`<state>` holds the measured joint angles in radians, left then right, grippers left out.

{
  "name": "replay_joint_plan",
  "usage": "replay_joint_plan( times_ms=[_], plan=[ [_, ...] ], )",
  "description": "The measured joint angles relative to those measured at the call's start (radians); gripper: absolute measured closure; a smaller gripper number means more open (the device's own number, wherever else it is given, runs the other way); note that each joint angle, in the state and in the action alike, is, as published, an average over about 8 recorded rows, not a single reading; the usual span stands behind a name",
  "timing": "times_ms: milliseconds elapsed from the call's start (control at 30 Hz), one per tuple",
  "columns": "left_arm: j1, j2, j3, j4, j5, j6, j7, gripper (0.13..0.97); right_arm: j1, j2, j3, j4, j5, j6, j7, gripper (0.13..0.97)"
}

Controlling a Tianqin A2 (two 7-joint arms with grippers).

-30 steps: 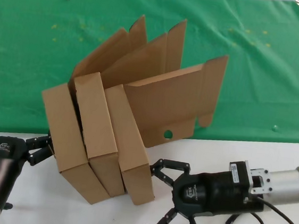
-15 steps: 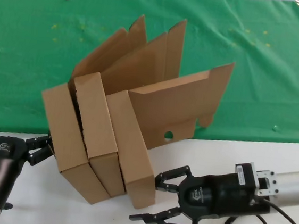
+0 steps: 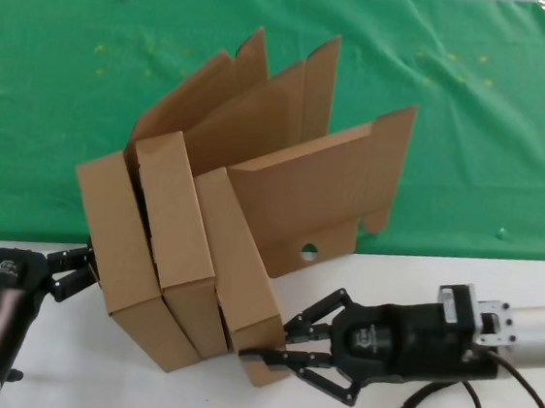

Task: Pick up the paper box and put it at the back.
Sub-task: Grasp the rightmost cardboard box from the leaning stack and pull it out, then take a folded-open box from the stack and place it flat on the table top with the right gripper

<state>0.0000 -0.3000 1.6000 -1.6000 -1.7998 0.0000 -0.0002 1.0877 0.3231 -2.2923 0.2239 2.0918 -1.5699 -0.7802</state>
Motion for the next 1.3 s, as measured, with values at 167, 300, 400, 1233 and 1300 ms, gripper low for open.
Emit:
replay_joint_plan(
  times_ms=[167,300,400,1233,1300],
  plan=[
    [0.0,0.0,0.0,0.0,0.0,0.0,0.0,0.132,-0.033,0.061,0.013,0.105,0.027,0.0,0.067,0.908],
    [0.0,0.0,0.0,0.0,0.0,0.0,0.0,0.132,-0.066,0.107,0.046,0.185,0.025,0.003,0.117,0.92],
    [0.0,0.0,0.0,0.0,0.0,0.0,0.0,0.132,-0.102,0.137,0.086,0.252,0.008,0.013,0.15,0.932],
    [0.0,0.0,0.0,0.0,0.0,0.0,-0.001,0.132,-0.037,0.437,0.315,0.831,-0.303,0.245,0.491,0.941],
    [0.0,0.0,0.0,0.0,0.0,0.0,-0.001,0.132,0.002,0.431,0.306,0.837,-0.36,0.28,0.505,0.941]
  ],
)
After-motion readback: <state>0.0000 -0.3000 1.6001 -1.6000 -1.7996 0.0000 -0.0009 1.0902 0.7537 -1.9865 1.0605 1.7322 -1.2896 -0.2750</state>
